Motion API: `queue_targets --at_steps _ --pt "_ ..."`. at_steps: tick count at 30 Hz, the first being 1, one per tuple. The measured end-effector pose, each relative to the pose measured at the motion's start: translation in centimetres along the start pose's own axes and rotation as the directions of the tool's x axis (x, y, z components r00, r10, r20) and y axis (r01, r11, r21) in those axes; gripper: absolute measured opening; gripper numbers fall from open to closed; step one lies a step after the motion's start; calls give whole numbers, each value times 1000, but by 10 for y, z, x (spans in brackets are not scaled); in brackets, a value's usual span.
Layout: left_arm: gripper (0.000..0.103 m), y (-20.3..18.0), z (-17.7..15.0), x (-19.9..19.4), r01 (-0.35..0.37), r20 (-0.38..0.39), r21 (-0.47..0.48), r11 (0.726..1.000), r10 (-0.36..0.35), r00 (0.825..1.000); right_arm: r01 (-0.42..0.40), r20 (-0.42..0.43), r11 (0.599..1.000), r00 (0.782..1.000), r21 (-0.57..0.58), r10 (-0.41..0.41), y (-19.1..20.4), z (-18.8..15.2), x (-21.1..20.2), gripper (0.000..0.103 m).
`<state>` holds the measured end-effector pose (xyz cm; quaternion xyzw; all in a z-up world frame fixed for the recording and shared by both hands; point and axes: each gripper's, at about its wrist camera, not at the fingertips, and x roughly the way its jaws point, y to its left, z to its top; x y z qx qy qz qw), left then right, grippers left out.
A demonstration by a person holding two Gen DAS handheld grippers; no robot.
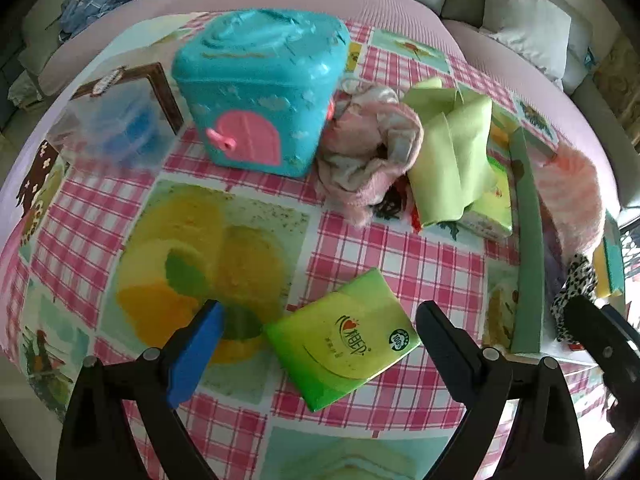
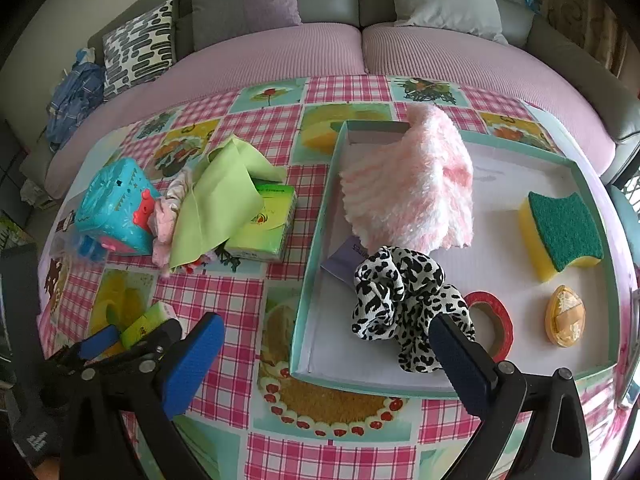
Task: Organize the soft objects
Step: 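Move both grippers back toward the pile, left gripper over the green tissue packet, then close the left gripper on the green tissue packet and lift it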
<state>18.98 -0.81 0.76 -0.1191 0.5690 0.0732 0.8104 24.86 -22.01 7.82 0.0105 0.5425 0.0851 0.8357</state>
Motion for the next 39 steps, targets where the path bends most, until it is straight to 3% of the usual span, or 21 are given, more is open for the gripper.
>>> queue_targets --at_steps 10,16,23,26,32,39 --pt "96 -18 -1 16 -75 -25 76 994 77 997 0 -3 1000 1000 0 0 -1 1 2 103" --pt "96 -23 -2 17 -100 -27 73 992 102 994 5 -5 1000 1000 1 -5 -1 2 4 103" --pt "95 -19 -2 18 -77 -32 84 993 79 996 6 -8 1000 1000 -12 -6 5 3 7 103" --pt "78 -15 -2 8 -53 -9 91 994 54 999 5 -10 1000 1000 -20 -6 7 2 8 103" --pt "78 -4 1 1 30 -10 46 998 -29 1000 10 -7 1000 1000 -20 -10 10 4 10 103" --pt "78 10 7 -8 63 11 23 998 -64 998 1 7 999 1000 -35 -1 20 8 13 103"
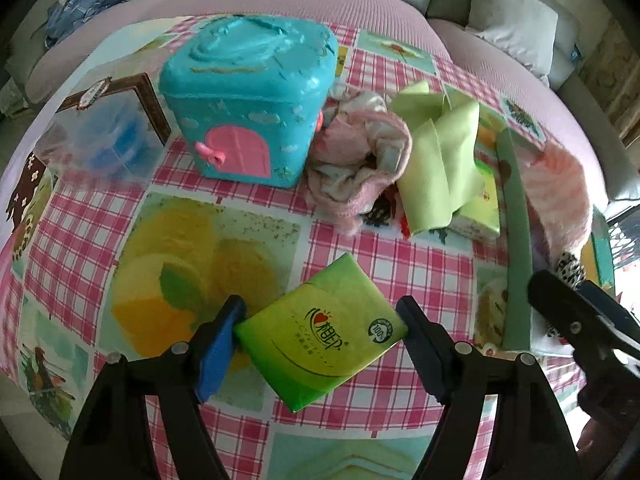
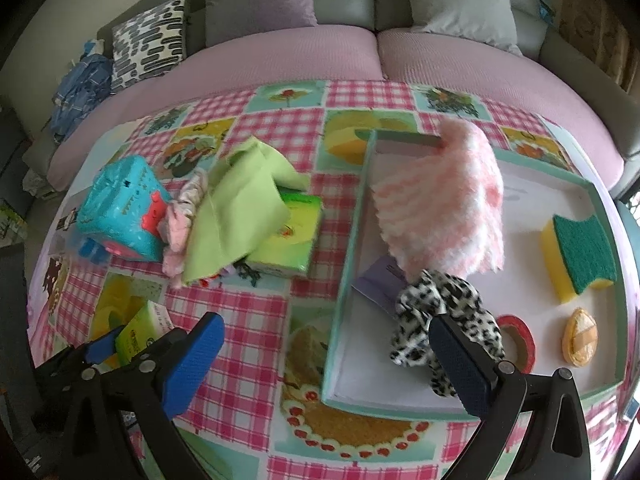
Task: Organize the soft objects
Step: 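Close the left gripper on the green tissue packet and lift it, then hold the tissue packet in the left gripper while the right gripper grasps the pink cloth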
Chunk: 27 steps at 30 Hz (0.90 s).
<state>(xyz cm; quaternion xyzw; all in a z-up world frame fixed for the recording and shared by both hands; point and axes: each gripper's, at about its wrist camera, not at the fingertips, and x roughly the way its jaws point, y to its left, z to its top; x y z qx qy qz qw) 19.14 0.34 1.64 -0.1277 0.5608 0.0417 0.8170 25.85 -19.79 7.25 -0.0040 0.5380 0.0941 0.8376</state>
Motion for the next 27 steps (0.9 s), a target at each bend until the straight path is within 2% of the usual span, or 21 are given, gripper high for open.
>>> queue_targets --at_steps 5,14,21,26,27 --pt "78 16 9 -7 -10 34 -33 999 11 999 -20 33 999 999 -32 21 12 5 0 103" --pt "78 48 19 -27 -68 112 -105 992 79 991 -86 122 994 988 -72 95 41 20 6 101" --pt "78 70 23 -27 -109 138 -181 977 135 981 -120 139 985 981 -126 137 63 22 21 87" --pt "78 85 24 -18 -131 132 -225 966 163 978 -124 134 978 980 -167 147 80 21 30 73" --pt "78 87 24 -17 -130 132 -230 964 164 978 -122 134 977 980 -174 147 84 20 32 67"
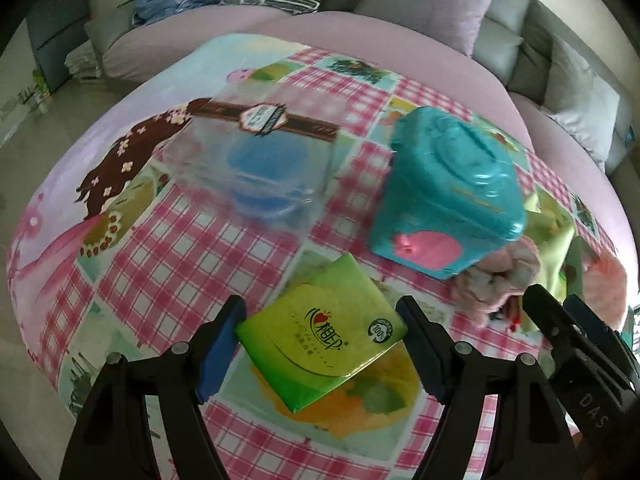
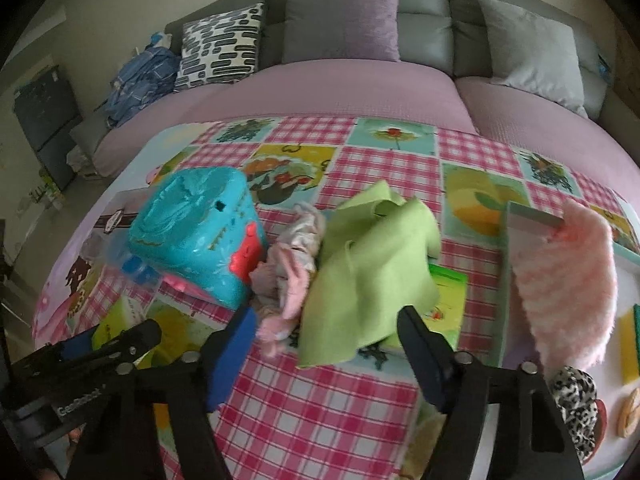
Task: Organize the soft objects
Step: 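Hold the tissue packet in the left gripper while the right gripper grasps the pink cloth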
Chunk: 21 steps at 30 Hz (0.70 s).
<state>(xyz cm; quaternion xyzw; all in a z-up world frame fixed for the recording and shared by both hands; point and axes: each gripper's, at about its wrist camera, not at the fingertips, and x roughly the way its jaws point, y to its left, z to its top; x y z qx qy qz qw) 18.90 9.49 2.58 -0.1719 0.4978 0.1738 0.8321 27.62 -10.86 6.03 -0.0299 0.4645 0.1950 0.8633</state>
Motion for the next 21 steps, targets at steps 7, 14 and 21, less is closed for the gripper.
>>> queue_targets --at_steps 7,14,21 --pt "78 8 2 5 2 23 -25 1000 -2 1000 -33 23 999 999 -33 33 12 5 5 40" --pt "78 10 3 7 22 37 -44 999 -21 999 -28 1 998 1000 -48 28 17 5 17 30" --pt "78 9 6 9 33 43 -44 998 -31 999 -24 8 999 1000 -38 24 17 6 22 10"
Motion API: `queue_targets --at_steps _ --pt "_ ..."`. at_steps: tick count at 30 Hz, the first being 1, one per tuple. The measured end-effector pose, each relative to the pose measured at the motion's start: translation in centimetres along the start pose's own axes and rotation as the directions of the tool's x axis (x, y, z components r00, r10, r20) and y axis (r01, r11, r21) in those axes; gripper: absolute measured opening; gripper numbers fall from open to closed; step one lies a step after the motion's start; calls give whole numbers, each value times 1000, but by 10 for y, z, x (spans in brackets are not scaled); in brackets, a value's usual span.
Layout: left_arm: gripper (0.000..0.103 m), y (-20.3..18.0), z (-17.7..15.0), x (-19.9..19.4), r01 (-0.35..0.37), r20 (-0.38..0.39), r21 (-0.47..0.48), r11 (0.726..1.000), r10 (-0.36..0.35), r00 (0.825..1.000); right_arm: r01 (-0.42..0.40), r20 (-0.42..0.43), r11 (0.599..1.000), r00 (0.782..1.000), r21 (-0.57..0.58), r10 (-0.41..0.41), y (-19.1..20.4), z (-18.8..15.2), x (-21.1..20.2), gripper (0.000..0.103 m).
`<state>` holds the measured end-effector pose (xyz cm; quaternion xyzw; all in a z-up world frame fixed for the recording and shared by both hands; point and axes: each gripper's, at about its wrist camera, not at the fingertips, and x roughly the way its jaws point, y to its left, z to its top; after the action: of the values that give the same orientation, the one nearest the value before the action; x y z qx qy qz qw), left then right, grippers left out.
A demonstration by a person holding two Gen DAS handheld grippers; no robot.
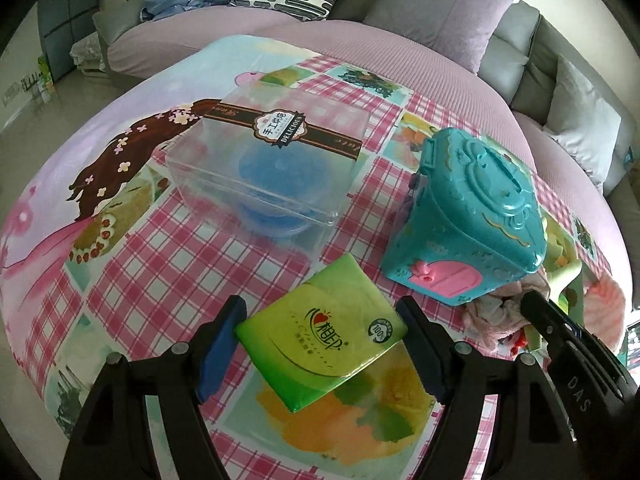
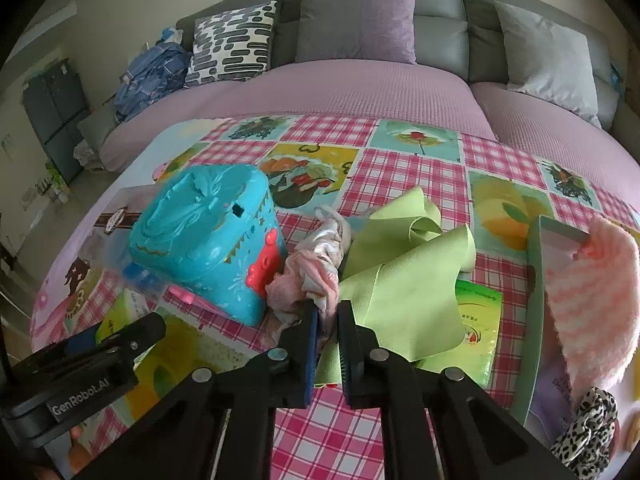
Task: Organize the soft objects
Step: 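Hold the tissue packet in the left gripper while the right gripper grasps the pink cloth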
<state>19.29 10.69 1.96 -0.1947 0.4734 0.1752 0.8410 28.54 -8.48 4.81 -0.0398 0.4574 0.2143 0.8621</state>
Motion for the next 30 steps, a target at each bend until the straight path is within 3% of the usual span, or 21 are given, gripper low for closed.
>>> queue_targets --at_steps 18,30 --pt "78 -4 -1 -3 -1 17 9 1000 1 1000 -11 69 999 998 44 8 -15 5 -34 9" --pt "78 -7 0 0 -4 8 24 1000 4 1000 18 -67 999 998 49 -14 -25 -5 -21 12"
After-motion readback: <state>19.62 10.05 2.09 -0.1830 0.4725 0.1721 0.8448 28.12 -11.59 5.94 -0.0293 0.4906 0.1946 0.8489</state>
